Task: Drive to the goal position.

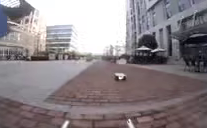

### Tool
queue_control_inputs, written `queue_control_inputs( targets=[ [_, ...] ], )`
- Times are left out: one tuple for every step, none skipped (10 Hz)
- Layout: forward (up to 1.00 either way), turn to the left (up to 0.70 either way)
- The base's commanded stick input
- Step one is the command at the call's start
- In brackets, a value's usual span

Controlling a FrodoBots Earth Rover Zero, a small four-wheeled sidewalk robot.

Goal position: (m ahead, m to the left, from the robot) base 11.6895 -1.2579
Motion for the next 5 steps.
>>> queue_control_inputs(
  targets=[
    [0.70,0.00],
    [0.70,0.00],
    [0.70,0.00],
    [0.70,0.00],
    [0.70,0.00]
  ],
)
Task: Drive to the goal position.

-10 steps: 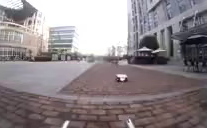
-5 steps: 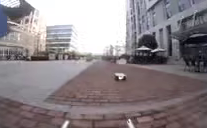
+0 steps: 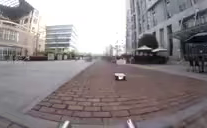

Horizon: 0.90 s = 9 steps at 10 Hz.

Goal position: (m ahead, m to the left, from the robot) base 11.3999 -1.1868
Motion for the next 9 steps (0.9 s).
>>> queue_control_inputs(
  targets=[
    [0.70,0.00],
    [0.70,0.00],
    [0.70,0.00],
    [0.70,0.00],
    [0.70,0.00],
    [0.70,0.00],
    [0.70,0.00],
    [0.70,0.00],
    [0.70,0.00]
  ],
)
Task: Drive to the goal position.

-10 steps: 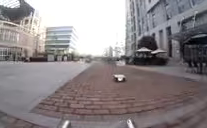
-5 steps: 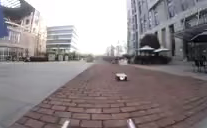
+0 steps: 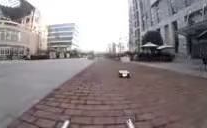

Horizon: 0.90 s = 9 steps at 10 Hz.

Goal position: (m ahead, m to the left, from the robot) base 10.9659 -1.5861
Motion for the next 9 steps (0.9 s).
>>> queue_control_inputs(
  targets=[
    [0.70,-0.07],
    [0.70,-0.11],
    [0.70,-0.14],
    [0.70,-0.14],
    [0.70,-0.14],
    [0.70,-0.14],
    [0.70,-0.14],
    [0.70,-0.14],
    [0.70,-0.14]
  ],
)
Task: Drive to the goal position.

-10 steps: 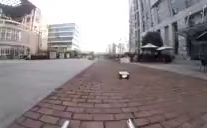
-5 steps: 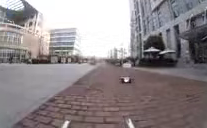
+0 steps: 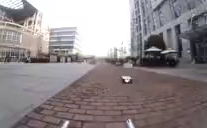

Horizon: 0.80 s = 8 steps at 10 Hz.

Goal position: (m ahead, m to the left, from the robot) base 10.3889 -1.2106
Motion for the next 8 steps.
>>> queue_control_inputs(
  targets=[
    [0.70,-0.14],
    [0.70,-0.14],
    [0.70,-0.14],
    [0.70,-0.14],
    [0.70,-0.14],
    [0.70,-0.14],
    [0.70,-0.14],
    [0.70,-0.14]
  ],
)
